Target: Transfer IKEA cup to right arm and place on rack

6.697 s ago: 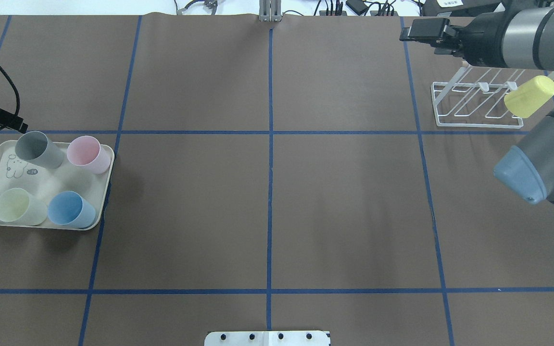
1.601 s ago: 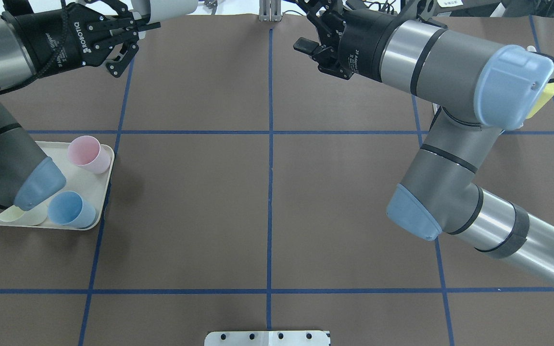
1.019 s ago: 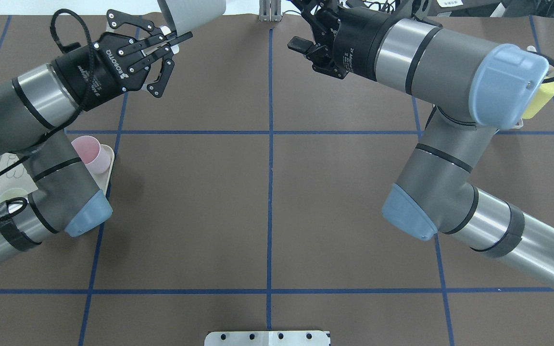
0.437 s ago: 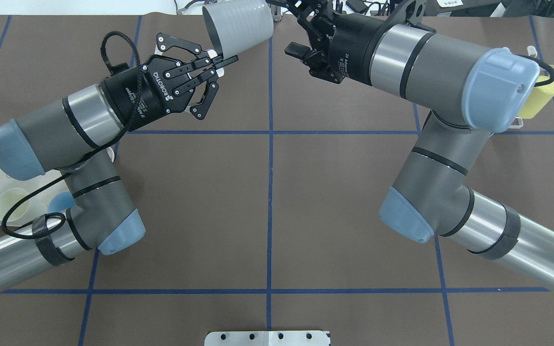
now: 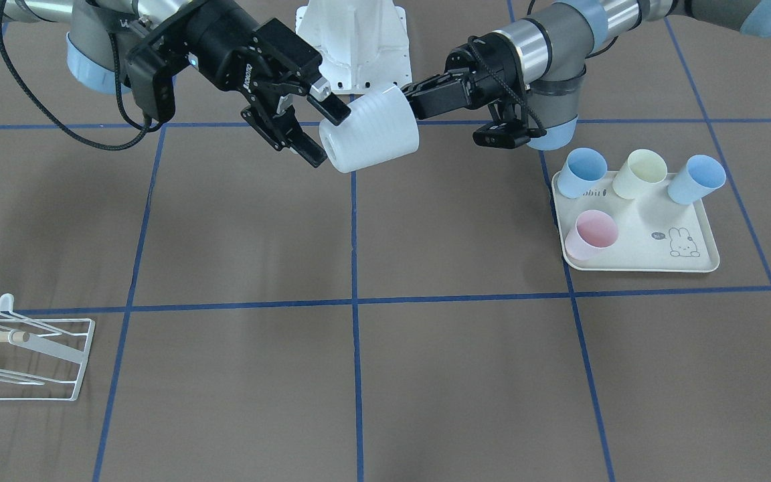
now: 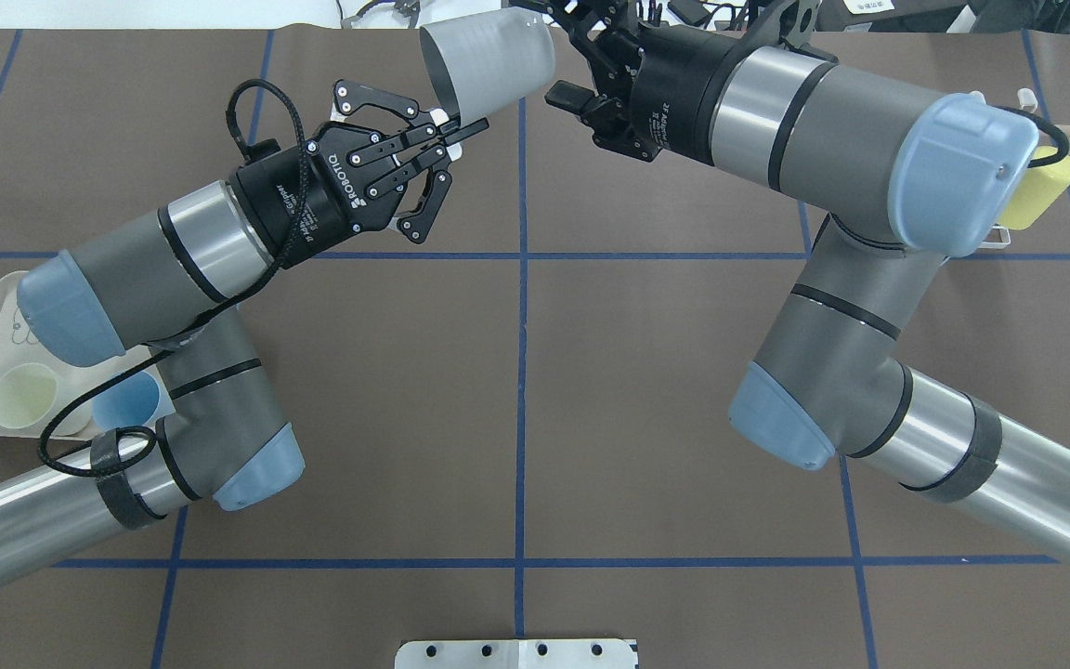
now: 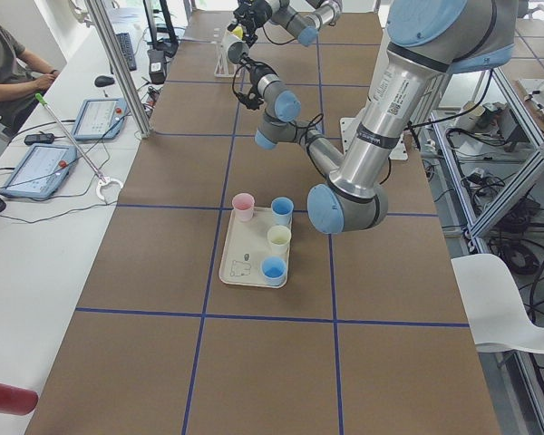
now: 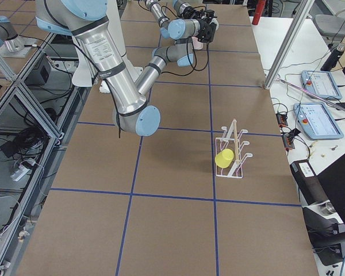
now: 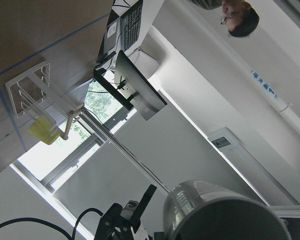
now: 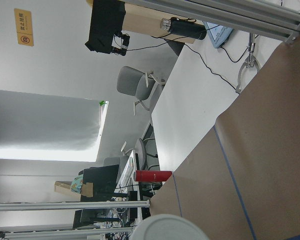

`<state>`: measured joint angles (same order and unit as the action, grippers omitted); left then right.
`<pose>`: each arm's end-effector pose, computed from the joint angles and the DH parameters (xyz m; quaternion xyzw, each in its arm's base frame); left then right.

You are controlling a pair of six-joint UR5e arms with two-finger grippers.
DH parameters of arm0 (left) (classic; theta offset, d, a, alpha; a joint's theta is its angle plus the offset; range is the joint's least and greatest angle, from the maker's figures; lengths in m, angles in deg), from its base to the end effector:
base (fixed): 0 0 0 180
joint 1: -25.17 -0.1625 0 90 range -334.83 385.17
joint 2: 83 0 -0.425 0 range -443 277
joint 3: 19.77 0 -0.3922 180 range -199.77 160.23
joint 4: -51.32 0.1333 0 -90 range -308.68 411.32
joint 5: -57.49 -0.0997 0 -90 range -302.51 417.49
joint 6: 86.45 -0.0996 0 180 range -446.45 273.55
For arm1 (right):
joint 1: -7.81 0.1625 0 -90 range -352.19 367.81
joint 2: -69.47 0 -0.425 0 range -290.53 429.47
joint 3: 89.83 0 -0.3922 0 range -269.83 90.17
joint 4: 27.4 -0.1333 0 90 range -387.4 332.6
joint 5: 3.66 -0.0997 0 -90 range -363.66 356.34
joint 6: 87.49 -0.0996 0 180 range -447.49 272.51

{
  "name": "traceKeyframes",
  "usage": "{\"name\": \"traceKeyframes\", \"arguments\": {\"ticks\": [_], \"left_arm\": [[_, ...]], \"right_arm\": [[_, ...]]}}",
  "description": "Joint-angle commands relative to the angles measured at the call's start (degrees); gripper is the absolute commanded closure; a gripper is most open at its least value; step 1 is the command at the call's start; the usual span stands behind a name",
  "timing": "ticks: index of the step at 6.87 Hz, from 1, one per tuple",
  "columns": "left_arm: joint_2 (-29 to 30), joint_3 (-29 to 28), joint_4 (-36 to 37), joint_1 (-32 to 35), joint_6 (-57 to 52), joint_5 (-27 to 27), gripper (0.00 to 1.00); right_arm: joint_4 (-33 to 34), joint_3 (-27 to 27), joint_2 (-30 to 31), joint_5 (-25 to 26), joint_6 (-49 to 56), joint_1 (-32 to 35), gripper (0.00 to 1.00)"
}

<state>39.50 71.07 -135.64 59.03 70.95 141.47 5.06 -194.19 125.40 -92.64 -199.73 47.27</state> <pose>0.3908 -0.4353 0.1653 -0.2403 0.8740 -0.3547 0.2294 -0.3516 -0.4644 0.0979 0.1248 -0.7886 0.3148 0.5132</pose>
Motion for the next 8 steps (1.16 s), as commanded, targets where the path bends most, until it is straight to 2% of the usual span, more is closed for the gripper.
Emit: {"name": "traceKeyframes", "arguments": {"ticks": [1,3,7,8], "left_arm": [[1.33,0.04,0.10,-0.98,0.01,-0.66,1.00],[2.74,-0.92,0.19,-3.61,-0.08,-4.51,1.00],[3.01,-1.19,0.10,-3.71,0.01,-5.05,1.00],[3.10,-1.27,0.10,-3.80,0.01,-5.14,1.00]], "right_arm": [[0.07,0.12,-0.03,0.03,0.00,-0.01,0.01],[-0.02,0.29,-0.12,0.03,0.00,0.08,0.01],[-0.02,0.29,-0.12,0.03,-0.09,0.00,0.14],[-0.02,0.29,-0.12,0.03,-0.09,0.08,0.27]]}}
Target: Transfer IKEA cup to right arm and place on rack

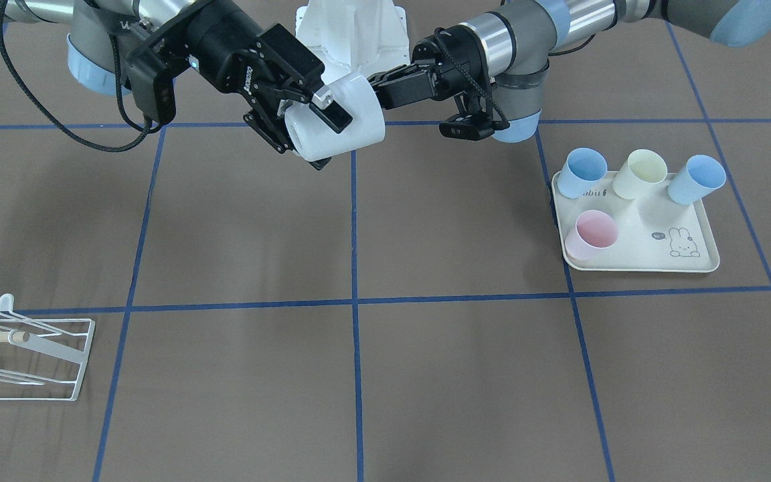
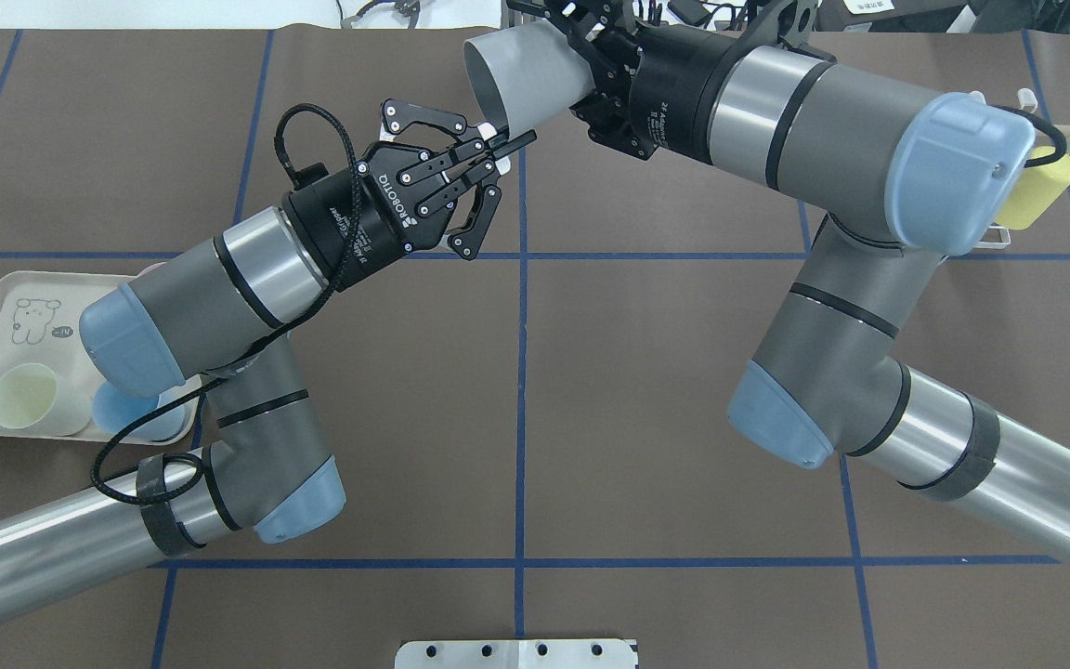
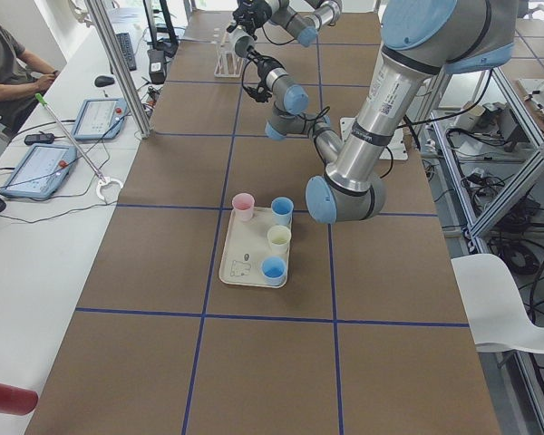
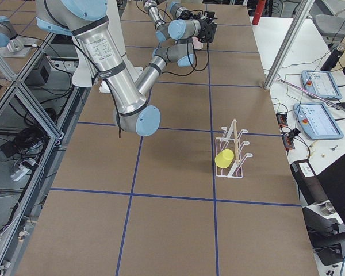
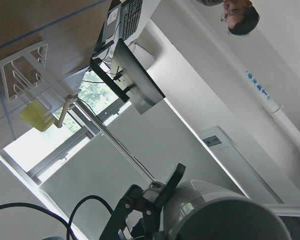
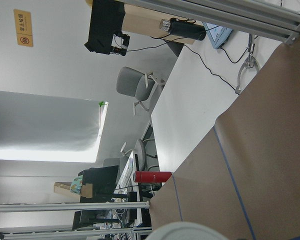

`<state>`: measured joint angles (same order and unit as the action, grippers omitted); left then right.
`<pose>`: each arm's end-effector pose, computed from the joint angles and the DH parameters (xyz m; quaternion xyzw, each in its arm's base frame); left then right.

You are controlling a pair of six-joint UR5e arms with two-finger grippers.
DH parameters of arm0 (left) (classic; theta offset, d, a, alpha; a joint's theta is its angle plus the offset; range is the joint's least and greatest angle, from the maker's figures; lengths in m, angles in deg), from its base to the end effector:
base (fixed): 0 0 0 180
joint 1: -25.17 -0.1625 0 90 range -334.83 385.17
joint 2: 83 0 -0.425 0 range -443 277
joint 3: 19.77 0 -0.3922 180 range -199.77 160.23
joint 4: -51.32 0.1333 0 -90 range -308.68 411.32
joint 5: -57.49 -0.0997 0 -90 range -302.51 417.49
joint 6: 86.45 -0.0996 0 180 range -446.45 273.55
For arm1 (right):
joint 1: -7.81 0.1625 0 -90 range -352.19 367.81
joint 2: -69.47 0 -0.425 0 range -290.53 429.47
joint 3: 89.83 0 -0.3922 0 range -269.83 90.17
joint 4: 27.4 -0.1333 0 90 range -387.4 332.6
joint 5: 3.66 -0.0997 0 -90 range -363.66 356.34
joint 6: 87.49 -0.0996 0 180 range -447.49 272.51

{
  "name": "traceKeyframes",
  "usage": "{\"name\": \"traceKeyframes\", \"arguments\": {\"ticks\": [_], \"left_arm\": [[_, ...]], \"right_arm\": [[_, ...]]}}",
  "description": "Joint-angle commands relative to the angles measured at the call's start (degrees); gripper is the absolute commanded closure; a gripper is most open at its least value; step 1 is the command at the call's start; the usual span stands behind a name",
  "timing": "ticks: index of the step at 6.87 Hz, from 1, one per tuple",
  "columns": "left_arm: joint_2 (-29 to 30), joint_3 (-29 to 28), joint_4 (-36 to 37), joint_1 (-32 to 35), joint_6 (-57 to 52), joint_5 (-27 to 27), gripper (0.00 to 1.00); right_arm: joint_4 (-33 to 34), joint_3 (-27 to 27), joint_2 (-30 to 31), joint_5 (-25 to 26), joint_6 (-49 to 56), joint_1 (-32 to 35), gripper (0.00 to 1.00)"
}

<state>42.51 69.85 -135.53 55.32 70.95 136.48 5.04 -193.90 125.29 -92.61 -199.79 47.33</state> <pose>0.4195 -0.4198 0.1433 -0.2534 0.8741 -0.3624 0.2010 -0.3526 -0.4660 0.0984 0.1249 -0.7878 0.3161 0.5137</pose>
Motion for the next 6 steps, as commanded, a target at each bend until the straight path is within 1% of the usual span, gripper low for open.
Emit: {"name": "traceKeyframes", "arguments": {"ticks": [1,2,3,4,5,6], "left_arm": [[0.00,0.03,0.00,-0.18,0.01,-0.15,1.00],[-0.17,0.03,-0.27,-0.09,0.01,-0.50,0.89],[-0.35,0.03,-0.36,-0.09,-0.60,-1.46,0.24],[-0.09,0.12,-0.27,-0.09,-3.30,-2.17,0.00],[-0.43,0.29,-0.36,-0.18,-5.42,-3.13,0.00],[-0.61,0.38,-0.44,-0.18,-5.96,-3.14,0.00]], "right_arm": [[-0.18,0.09,-0.26,0.00,-0.03,0.03,0.85],[-0.27,0.26,-0.44,0.00,-0.12,0.03,1.00],[-0.27,0.52,-0.53,0.00,-0.99,0.03,1.00],[-0.27,0.53,-0.53,0.00,-1.08,0.03,1.00],[-0.53,0.53,-0.53,-0.09,-1.08,0.03,1.00],[-2.62,1.05,-0.53,0.00,-1.08,0.20,1.00]]}}
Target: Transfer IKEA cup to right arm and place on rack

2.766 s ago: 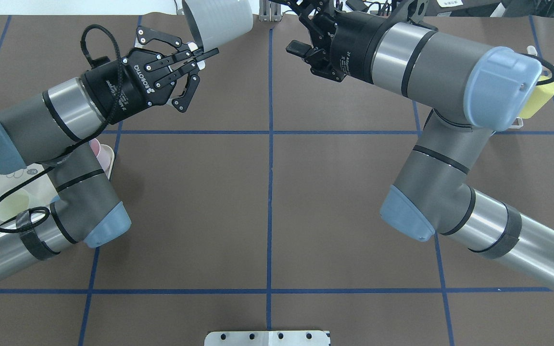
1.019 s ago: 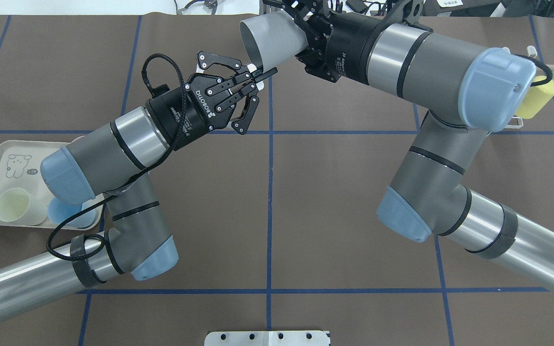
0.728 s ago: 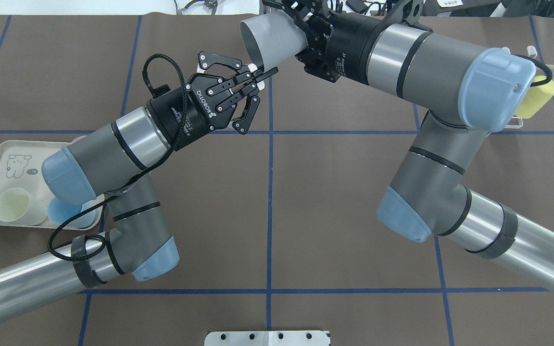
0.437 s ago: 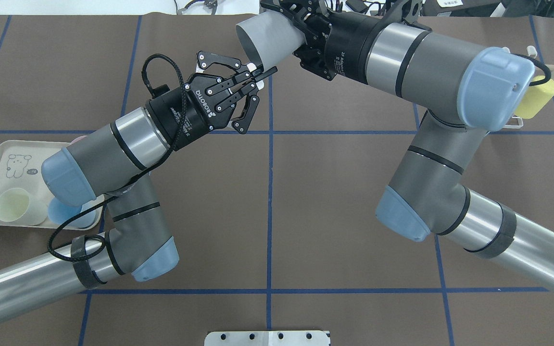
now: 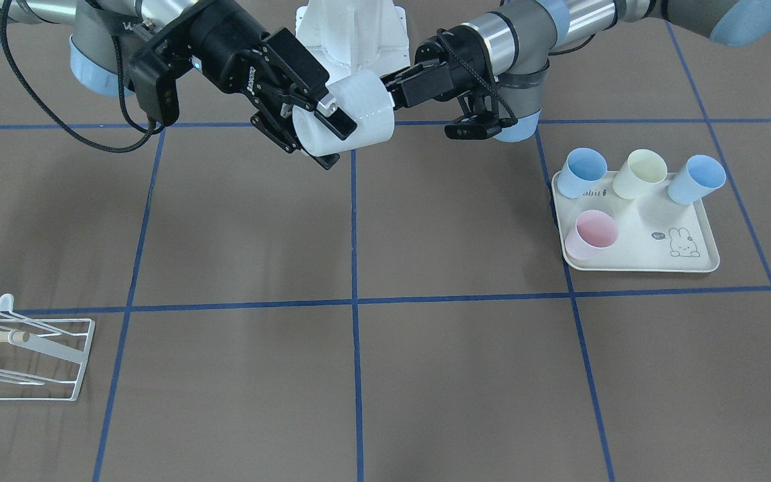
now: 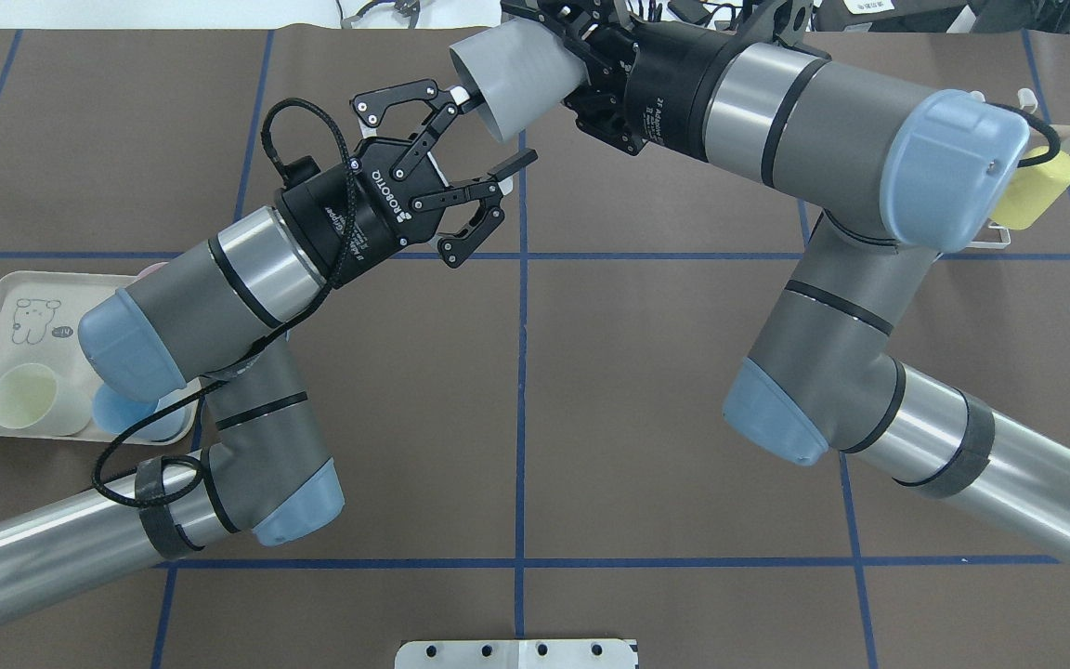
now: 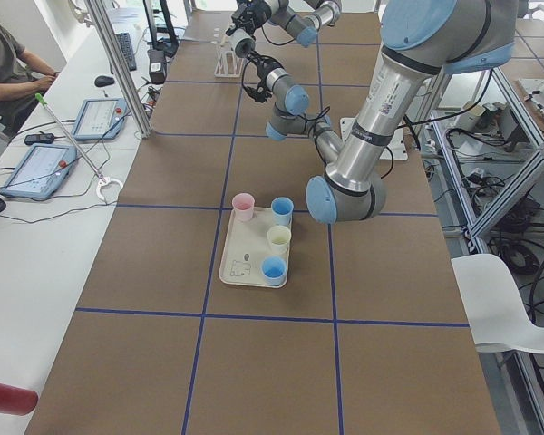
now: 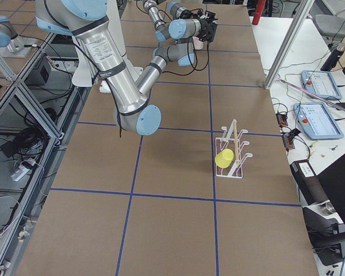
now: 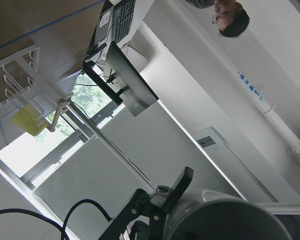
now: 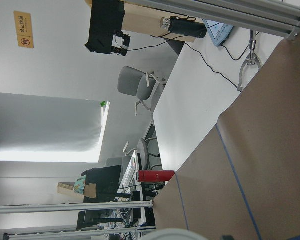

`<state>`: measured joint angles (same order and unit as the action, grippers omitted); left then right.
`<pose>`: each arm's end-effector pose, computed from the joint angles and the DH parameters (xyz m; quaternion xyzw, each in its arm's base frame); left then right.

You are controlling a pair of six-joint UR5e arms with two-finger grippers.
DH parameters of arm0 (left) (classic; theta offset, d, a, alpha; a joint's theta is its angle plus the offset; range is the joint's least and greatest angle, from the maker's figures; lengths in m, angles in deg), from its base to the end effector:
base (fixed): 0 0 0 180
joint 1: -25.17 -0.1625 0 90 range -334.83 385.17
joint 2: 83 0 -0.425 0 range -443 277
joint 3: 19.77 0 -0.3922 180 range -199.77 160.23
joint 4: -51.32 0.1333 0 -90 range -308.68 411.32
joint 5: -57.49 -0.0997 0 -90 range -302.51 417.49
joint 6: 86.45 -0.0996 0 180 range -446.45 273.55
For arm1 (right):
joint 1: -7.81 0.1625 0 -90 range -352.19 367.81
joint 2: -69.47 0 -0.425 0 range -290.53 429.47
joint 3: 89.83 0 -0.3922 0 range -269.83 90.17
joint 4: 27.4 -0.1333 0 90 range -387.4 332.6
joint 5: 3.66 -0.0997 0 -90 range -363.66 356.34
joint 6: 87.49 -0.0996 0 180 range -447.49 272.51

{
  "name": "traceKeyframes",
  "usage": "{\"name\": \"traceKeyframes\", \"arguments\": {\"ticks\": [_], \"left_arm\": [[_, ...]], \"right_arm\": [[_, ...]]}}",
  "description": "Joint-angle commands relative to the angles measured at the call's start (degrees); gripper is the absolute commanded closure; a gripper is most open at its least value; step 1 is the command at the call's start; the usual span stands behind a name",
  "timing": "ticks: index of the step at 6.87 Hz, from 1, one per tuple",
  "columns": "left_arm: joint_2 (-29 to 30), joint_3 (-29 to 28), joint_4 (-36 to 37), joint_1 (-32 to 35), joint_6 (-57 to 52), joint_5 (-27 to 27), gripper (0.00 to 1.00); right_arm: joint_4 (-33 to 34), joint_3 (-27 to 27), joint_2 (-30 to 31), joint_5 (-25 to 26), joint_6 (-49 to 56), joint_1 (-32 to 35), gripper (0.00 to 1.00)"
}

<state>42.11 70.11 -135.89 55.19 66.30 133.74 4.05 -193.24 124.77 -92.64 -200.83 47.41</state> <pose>0.4154 -0.4213 0.1464 -0.2092 0.8846 -0.3667 0.1982 -0.3536 -0.4678 0.0959 0.1187 -0.7932 0.3178 0.5056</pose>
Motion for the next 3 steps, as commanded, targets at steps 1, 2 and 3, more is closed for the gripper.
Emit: {"name": "traceKeyframes", "arguments": {"ticks": [1,2,3], "left_arm": [[-0.30,0.13,-0.17,-0.05,-1.32,-0.40,0.00],[-0.31,0.39,-0.17,0.13,-1.32,-0.31,0.00],[-0.39,0.48,-0.17,0.39,-1.32,-0.23,0.00]], "right_arm": [[-1.73,0.49,0.07,0.04,-0.04,0.30,1.00],[-1.74,0.49,0.07,0.04,-0.13,1.52,1.00],[-1.74,0.49,0.16,-0.31,-0.30,3.79,1.00]]}}
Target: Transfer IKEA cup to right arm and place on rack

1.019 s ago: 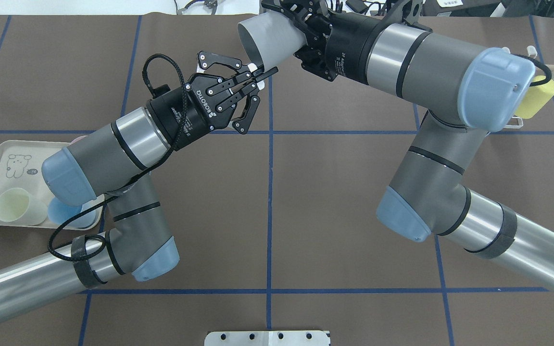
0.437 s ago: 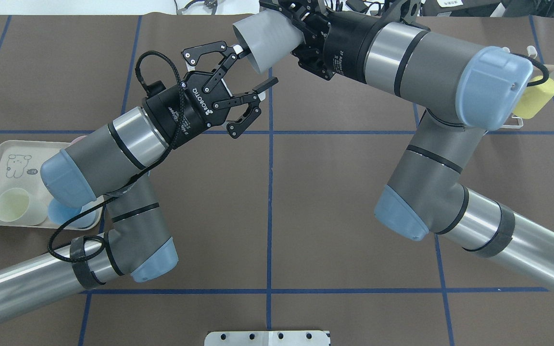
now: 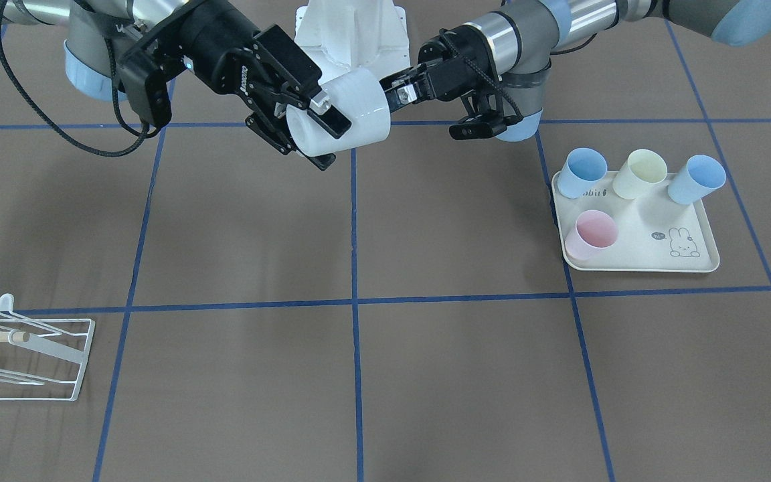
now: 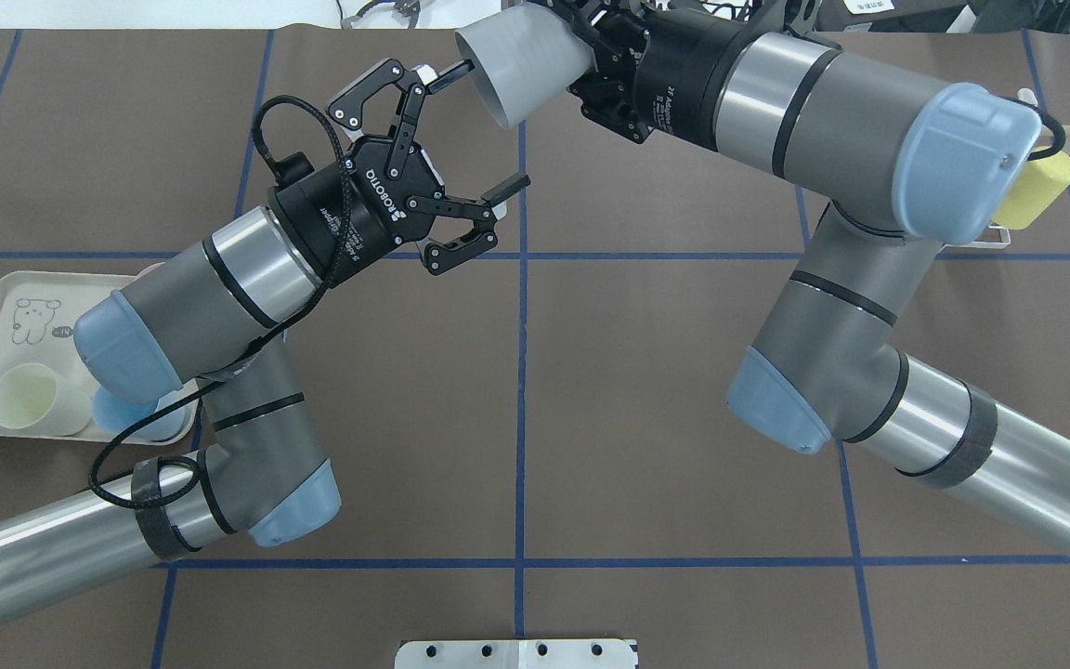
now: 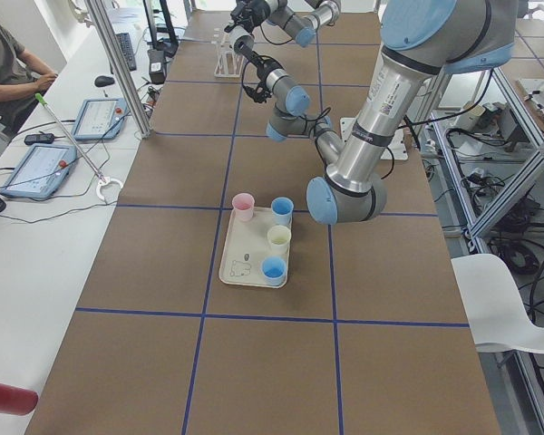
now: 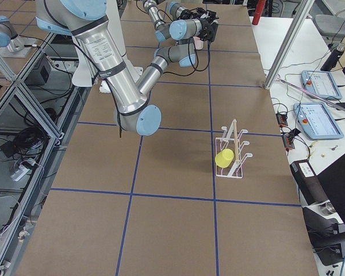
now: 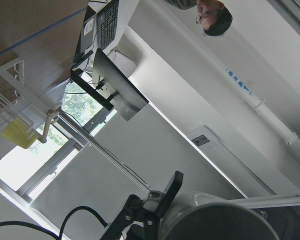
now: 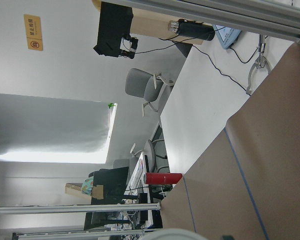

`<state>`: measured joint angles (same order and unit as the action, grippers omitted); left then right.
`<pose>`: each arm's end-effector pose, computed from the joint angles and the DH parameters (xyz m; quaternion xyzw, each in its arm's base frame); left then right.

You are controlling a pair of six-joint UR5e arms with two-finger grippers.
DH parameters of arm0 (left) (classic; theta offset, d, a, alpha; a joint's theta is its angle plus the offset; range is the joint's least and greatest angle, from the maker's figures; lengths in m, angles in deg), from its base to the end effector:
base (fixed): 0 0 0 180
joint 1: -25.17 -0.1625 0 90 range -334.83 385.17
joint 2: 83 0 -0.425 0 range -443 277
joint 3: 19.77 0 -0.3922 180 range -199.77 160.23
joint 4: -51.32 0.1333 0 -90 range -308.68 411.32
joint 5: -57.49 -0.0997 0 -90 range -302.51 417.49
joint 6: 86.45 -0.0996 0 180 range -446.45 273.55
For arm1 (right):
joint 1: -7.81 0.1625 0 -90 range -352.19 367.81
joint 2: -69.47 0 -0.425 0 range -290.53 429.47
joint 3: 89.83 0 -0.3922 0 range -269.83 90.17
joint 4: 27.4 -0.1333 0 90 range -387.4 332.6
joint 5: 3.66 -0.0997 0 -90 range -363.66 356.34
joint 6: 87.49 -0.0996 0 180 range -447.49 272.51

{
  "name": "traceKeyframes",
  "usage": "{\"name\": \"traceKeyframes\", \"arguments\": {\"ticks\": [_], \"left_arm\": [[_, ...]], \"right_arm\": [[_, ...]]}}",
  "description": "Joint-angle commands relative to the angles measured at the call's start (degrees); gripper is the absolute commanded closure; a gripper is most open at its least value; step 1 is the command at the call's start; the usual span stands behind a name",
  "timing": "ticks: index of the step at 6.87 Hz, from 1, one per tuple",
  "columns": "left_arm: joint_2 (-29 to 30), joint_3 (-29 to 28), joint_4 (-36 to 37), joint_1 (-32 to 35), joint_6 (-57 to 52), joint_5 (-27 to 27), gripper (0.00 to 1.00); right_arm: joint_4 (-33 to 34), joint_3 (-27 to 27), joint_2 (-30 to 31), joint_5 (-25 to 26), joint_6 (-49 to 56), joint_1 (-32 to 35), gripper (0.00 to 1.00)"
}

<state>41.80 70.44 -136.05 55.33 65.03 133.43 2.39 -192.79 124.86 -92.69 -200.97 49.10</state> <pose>0.4119 -0.4215 0.1477 -0.1975 0.8876 -0.3654 0.1989 -0.3395 -0.4778 0.0975 0.1300 -0.7973 0.3214 0.4940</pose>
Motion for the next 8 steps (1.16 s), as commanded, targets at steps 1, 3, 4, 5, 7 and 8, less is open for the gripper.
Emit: {"name": "traceKeyframes", "arguments": {"ticks": [1,3,4,5,7,8], "left_arm": [[-0.78,0.23,-0.01,0.25,-0.05,0.43,0.00],[-1.66,1.02,0.16,0.60,-4.05,0.79,0.00],[-1.92,1.02,0.51,0.60,-8.88,0.79,0.00],[-4.02,1.98,0.69,0.69,-10.49,0.87,0.00],[-6.49,8.54,10.72,1.65,-19.50,4.19,0.00],[-6.41,12.93,18.80,2.00,-22.78,4.30,0.00]], "right_arm": [[0.01,0.13,1.03,-0.45,0.10,3.95,1.00],[0.19,0.21,5.14,-0.71,4.29,7.90,1.00],[0.53,0.13,8.56,-0.80,9.54,8.97,1.00],[0.80,-0.14,12.51,-0.71,14.47,10.37,1.00],[0.80,-2.24,21.91,-1.06,25.35,13.36,1.00],[0.80,-3.12,26.39,-0.89,29.85,15.29,1.00]]}}
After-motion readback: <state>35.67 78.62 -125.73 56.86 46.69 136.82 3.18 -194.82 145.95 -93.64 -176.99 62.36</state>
